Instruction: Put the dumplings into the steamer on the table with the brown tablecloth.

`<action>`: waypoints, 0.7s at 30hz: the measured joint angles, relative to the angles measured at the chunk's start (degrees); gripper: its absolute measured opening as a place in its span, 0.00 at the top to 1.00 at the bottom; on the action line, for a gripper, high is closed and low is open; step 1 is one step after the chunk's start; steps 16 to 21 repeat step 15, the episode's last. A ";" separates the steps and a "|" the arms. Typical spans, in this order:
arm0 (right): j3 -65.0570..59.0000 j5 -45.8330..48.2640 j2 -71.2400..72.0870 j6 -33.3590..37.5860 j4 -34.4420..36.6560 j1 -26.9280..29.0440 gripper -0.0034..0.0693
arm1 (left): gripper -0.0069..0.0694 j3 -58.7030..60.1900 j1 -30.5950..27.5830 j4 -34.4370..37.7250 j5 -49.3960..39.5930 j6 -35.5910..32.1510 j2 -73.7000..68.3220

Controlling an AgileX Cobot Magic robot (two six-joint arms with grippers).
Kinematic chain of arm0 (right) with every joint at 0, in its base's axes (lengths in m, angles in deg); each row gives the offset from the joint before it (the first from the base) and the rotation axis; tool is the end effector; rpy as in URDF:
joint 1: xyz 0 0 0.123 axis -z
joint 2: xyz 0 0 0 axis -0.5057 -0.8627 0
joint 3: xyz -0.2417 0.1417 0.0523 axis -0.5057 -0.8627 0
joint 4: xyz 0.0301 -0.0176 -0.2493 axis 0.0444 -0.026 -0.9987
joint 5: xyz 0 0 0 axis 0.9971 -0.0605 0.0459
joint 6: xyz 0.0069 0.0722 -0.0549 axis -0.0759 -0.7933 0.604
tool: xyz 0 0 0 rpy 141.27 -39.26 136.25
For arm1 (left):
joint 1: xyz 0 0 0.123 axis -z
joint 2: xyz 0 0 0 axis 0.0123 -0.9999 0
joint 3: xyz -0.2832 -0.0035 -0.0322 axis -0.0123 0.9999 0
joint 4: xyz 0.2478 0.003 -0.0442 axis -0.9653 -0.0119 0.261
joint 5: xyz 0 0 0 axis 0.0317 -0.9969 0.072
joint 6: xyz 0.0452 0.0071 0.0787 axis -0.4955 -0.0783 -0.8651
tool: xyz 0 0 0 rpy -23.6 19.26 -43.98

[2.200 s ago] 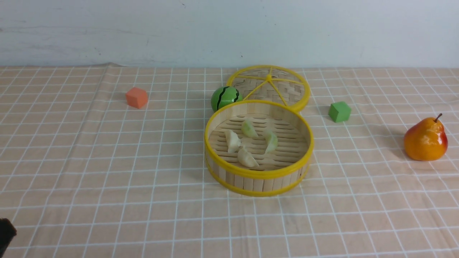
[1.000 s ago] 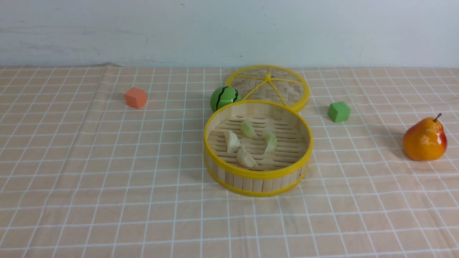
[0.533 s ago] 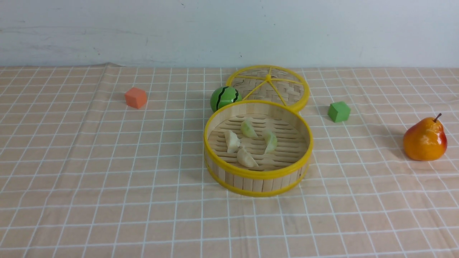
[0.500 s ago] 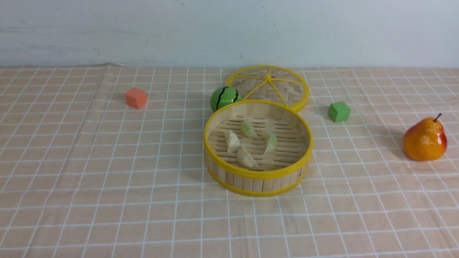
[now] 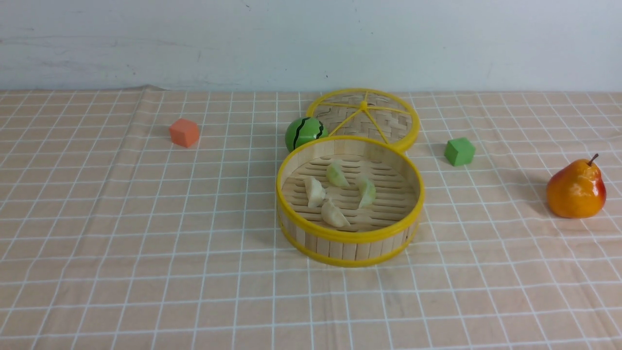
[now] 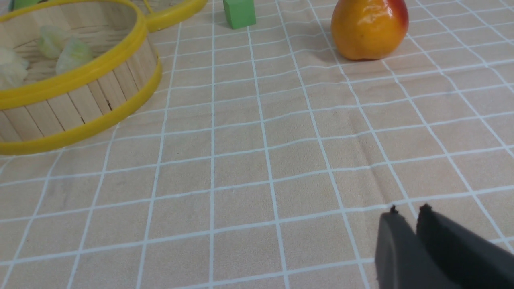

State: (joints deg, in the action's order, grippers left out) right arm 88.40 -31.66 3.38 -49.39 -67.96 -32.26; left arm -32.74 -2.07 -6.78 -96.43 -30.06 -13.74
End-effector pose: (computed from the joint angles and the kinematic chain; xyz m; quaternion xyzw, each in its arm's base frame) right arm 0.0520 -0.0012 0.1736 0.0722 0.8040 0.0522 0.5879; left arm 0.0527 0.0039 0.1708 -0.0819 0.8008 -0.0220 0.5928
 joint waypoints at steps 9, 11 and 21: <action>0.00 0.00 0.00 0.00 0.00 0.00 0.82 | 0.92 0.00 0.00 0.00 0.00 0.00 0.00; 0.00 0.00 0.00 0.00 0.00 0.00 0.82 | 0.92 0.00 0.00 0.00 0.00 0.00 0.00; 0.00 0.00 0.00 0.00 -0.05 0.00 0.81 | 0.92 0.00 0.00 0.00 0.00 0.00 0.00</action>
